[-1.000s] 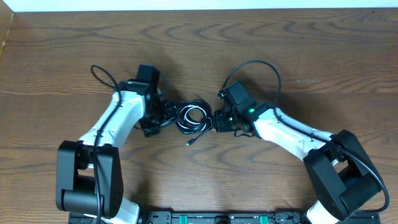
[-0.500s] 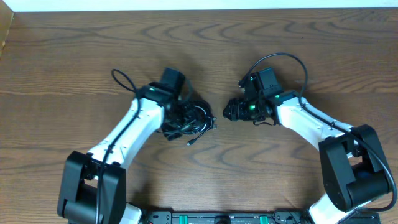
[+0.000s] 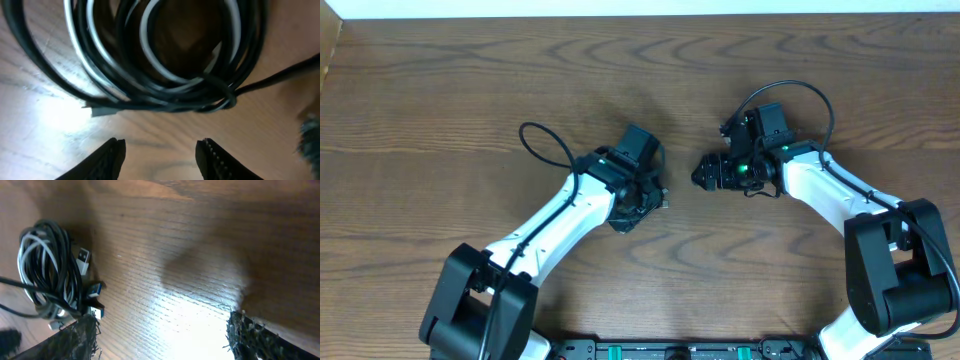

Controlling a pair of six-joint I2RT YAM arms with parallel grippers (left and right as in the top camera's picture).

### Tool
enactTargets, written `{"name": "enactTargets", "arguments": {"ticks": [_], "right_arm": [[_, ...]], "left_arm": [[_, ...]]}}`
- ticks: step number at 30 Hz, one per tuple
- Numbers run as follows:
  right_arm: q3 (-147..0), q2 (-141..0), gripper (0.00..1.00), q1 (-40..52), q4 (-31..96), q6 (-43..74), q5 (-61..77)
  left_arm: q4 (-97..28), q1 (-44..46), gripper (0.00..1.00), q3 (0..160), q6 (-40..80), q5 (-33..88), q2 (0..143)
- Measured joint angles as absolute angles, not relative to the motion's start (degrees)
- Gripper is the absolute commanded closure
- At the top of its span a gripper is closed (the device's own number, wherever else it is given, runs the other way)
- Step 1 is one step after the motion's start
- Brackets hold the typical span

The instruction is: Untangle cables

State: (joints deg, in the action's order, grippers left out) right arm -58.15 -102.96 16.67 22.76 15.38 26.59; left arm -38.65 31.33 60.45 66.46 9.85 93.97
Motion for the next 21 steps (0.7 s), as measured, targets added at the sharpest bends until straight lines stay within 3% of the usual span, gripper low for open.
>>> {"name": "enactTargets", "arguments": {"ticks": [9, 12, 21], "right_arm": [[-58.2, -103.0, 0.23, 17.0, 21.6, 9.5, 27.3], [-58.2, -103.0, 0.22, 17.2, 21.4, 9.1, 27.8], [-58.2, -103.0, 0.23, 19.7, 20.7, 7.7, 28.7]], "left_arm": [[-36.3, 31.7, 0.51, 60.4, 73.1, 5.3, 94.0], [-36.3, 32.2, 0.61, 60.2, 73.7, 4.3, 94.0], [-35.0, 34.4, 0.62, 59.7, 62.9, 3.8, 94.0]]}}
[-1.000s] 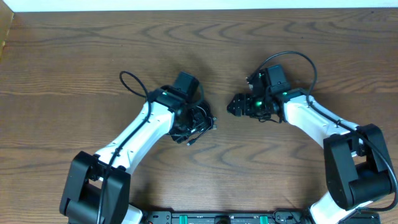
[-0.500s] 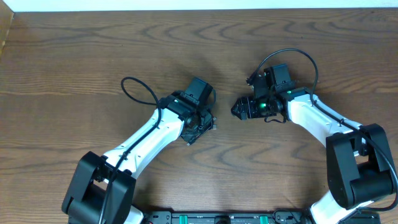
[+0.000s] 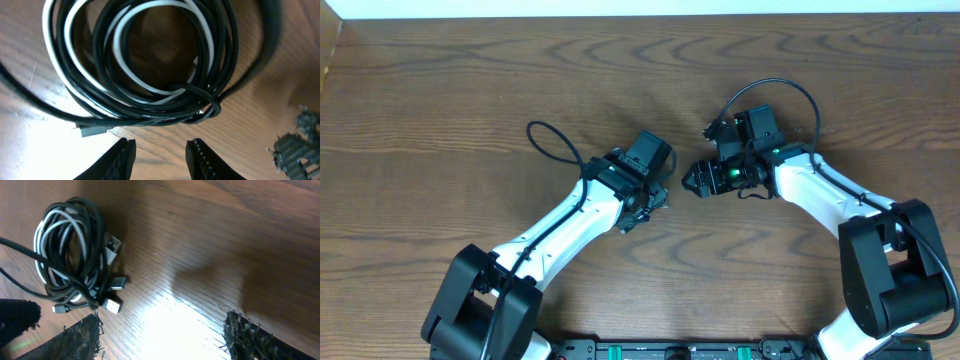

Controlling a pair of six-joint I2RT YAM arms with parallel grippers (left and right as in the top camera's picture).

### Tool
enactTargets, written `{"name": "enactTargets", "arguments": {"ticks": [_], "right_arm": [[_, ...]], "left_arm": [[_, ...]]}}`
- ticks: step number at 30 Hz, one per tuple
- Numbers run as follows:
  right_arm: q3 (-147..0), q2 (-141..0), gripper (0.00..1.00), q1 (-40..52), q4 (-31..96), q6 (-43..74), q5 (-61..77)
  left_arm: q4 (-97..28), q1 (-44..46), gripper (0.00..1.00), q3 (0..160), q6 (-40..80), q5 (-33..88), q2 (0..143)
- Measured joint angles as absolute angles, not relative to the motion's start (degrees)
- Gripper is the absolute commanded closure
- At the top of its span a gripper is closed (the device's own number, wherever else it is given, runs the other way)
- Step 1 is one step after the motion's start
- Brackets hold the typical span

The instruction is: Untangle cables

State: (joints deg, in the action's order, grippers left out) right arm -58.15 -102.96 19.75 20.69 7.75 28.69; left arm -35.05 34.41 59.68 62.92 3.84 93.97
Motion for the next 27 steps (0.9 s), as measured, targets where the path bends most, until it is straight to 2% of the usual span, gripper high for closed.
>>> {"name": "enactTargets", "arguments": {"ticks": [16, 27], "right_arm": [[-58.2, -103.0, 0.25, 22.3, 20.0, 6.0, 28.8], [-58.2, -103.0, 0.26, 22.3, 19.9, 5.8, 28.8]], "left_arm": [[-34.0, 34.4, 0.62, 59.7, 40.5, 3.4, 94.0], [-29.8, 34.4, 0.63, 56.9, 34.3, 3.4, 94.0]]}}
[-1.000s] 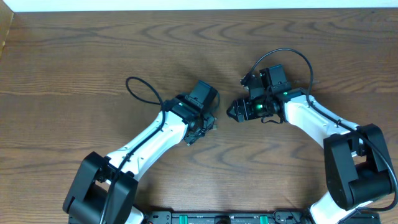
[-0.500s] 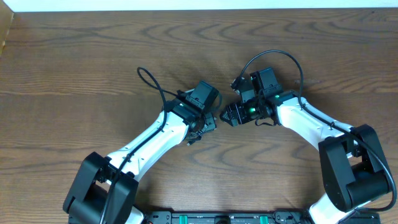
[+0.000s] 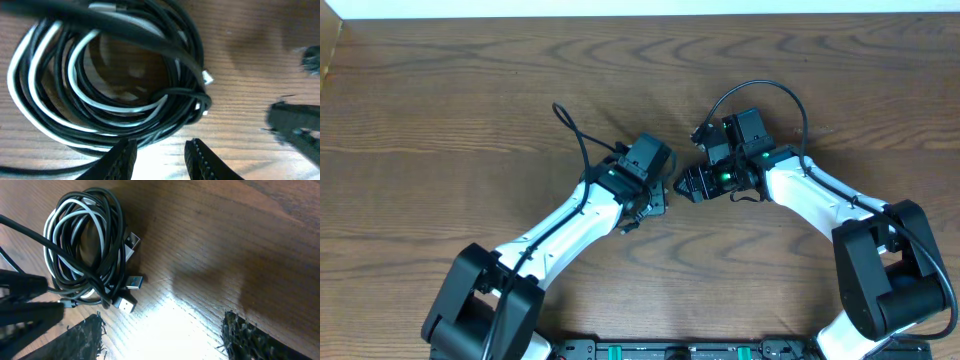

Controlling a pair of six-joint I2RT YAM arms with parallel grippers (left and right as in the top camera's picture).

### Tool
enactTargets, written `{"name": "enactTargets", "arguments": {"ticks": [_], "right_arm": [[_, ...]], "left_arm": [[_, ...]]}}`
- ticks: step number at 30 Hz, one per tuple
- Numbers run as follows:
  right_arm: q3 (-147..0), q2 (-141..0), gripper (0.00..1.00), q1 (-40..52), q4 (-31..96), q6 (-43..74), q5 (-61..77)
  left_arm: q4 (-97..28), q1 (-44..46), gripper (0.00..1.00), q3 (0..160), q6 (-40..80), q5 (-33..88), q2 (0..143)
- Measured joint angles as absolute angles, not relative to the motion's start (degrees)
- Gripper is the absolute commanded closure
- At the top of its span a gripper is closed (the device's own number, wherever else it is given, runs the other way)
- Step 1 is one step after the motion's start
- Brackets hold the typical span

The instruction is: Untangle cables

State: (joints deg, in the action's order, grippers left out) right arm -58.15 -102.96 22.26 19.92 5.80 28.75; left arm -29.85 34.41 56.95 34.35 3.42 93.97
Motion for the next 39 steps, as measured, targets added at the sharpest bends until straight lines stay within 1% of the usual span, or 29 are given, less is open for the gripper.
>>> {"name": "enactTargets", "arguments": {"ticks": [6, 8, 9, 11, 22, 29, 33, 39], "right_arm": [[-58.2, -103.0, 0.26, 22.3, 19.8, 5.8, 28.8], [-58.2, -103.0, 0.26, 22.3, 19.7, 5.8, 28.8], [-58.2, -103.0, 0.26, 22.3, 19.6, 5.8, 28.8], [-58.2, -103.0, 0.26, 22.3, 19.6, 5.8, 28.8], [-58.2, -103.0, 0.26, 22.3, 19.4, 5.8, 28.8], [-58.2, -103.0, 0.28, 22.3, 19.4, 5.8, 28.8], [-58.2, -103.0, 0.29, 22.3, 19.3, 5.8, 28.8], [-58.2, -103.0, 0.29, 22.3, 19.0, 5.8, 28.8]], "left_arm": [[-23.2, 34.4, 0.63, 51.4, 34.0, 3.2, 94.0], [-22.2, 34.4, 0.75, 50.5, 34.0, 3.0, 94.0], [-22.0, 34.4, 0.78, 50.4, 34.0, 2.8, 94.0], [-21.7, 34.4, 0.81, 50.2, 33.8, 2.6, 94.0], [-20.3, 34.4, 0.8, 50.2, 33.3, 2.6, 94.0], [-21.8, 34.4, 0.77, 50.3, 33.2, 3.7, 93.0], [-24.8, 34.4, 0.77, 51.9, 33.2, 4.4, 86.7], [-25.0, 34.4, 0.77, 54.7, 33.8, 4.1, 77.7]]}}
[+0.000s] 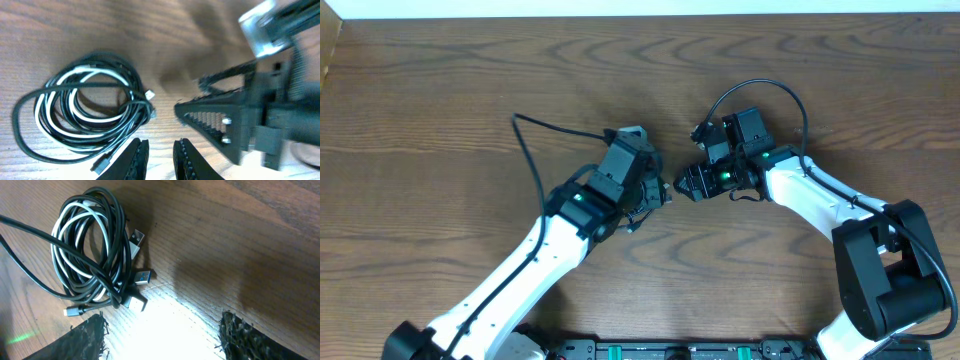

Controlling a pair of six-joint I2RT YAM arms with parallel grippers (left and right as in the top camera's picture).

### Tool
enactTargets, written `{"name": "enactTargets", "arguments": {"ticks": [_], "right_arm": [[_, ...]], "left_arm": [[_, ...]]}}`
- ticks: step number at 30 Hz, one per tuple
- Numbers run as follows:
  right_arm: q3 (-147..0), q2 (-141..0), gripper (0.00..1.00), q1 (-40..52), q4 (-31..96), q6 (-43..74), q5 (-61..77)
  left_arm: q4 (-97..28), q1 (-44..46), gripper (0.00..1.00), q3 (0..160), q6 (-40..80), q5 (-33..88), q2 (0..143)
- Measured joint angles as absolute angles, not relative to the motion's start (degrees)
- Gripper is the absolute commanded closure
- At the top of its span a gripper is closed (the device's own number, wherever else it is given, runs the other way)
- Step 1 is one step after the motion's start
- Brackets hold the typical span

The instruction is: Untangle cables

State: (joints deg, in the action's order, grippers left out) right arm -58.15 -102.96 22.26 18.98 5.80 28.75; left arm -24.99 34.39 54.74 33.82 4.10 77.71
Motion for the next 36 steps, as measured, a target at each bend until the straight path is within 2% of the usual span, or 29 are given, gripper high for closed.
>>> {"name": "enactTargets", "arguments": {"ticks": [7, 16, 25, 36], "right_arm": [[-58.2, -103.0, 0.29, 22.3, 18.6, 5.8, 28.3], [-58.2, -103.0, 0.28, 22.3, 18.3, 5.8, 27.4], [-58.2, -103.0, 0.27, 22.3, 18.1, 5.8, 27.3], [-58.2, -103.0, 0.27, 22.3, 18.1, 5.8, 27.3]], "left_arm": [[-28.0, 34.2, 0.77, 56.6, 40.7, 2.1, 81.3], [-35.4, 34.0, 0.76, 72.9, 45.1, -1.4, 96.7], [-40.1, 33.9, 0.68, 73.7, 50.2, -5.7, 101.8], [-36.6, 33.9, 0.67, 73.7, 53.0, -9.5, 102.3]]}}
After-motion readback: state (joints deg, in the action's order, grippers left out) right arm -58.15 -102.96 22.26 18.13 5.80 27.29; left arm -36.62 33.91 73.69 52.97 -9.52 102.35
